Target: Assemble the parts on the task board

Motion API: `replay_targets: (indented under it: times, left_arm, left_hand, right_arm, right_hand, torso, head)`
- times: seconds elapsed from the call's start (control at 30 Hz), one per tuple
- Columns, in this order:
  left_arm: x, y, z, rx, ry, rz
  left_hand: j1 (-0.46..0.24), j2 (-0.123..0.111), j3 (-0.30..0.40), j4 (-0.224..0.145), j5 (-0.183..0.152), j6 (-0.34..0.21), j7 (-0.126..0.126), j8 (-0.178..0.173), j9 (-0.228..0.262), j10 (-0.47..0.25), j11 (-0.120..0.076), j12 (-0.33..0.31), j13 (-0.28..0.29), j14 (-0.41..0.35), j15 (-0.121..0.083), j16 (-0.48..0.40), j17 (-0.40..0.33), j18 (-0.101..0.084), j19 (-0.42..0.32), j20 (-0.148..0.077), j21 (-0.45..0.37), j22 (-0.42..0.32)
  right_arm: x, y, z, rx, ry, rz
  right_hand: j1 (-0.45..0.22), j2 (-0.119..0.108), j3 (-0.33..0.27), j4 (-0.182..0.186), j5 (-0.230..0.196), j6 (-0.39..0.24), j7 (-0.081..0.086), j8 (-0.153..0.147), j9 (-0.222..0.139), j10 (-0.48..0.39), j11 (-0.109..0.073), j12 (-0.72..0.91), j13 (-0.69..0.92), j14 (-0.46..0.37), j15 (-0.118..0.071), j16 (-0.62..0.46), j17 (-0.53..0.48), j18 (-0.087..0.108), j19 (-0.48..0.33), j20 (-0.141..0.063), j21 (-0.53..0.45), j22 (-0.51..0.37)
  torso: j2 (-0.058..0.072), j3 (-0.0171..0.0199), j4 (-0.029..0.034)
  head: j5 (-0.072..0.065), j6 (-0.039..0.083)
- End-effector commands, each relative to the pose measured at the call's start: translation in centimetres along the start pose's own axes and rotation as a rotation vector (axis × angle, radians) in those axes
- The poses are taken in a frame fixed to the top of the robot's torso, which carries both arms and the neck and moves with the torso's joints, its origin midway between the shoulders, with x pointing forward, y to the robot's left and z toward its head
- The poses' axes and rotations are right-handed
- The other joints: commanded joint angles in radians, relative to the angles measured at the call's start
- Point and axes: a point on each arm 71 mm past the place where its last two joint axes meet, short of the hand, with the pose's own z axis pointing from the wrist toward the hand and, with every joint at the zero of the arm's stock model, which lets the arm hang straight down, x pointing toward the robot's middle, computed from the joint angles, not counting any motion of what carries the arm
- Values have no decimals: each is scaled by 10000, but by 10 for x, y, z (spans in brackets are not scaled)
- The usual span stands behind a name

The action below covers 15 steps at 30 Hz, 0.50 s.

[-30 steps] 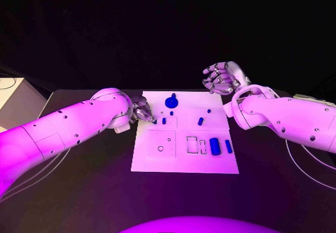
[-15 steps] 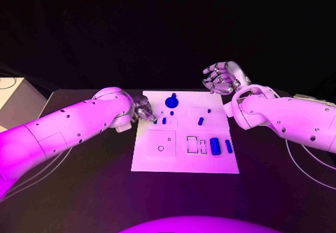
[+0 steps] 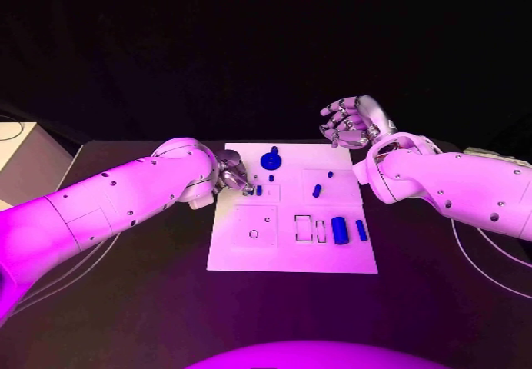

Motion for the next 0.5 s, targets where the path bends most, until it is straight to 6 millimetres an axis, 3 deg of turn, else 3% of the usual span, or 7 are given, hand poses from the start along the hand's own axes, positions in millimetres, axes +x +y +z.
replay_targets:
  times: [0.03,0.5]
  left_arm:
    - [7,-1,1,45,499,24]
    - [2,6,0,-297,27,202]
  left_hand:
    - [-145,-63,1532,-1598,21,83,-42,24,21,76,-2,55,71,969,-52,34,2359,-185,51,-24,26,18]
    - [-38,-14,1587,-1708,144,166,-73,-23,24,122,-40,54,120,977,-85,46,2383,-203,103,-45,90,111]
  right_arm:
    - [0,1,0,-64,60,8]
    - [0,1,0,-57,42,5]
  right_hand:
    - [-44,57,-61,26,51,10,60,34,-9,53,-21,67,-9,61,16,-11,9,88,60,-28,-56,-9]
    - [-44,57,-61,26,51,10,60,34,-9,53,-21,67,-9,61,16,-11,9,88,60,-28,-56,-9]
  torso:
    - [-3,1,3]
    - [-4,-7,13]
  head:
    - [-5,-7]
    - [-8,6]
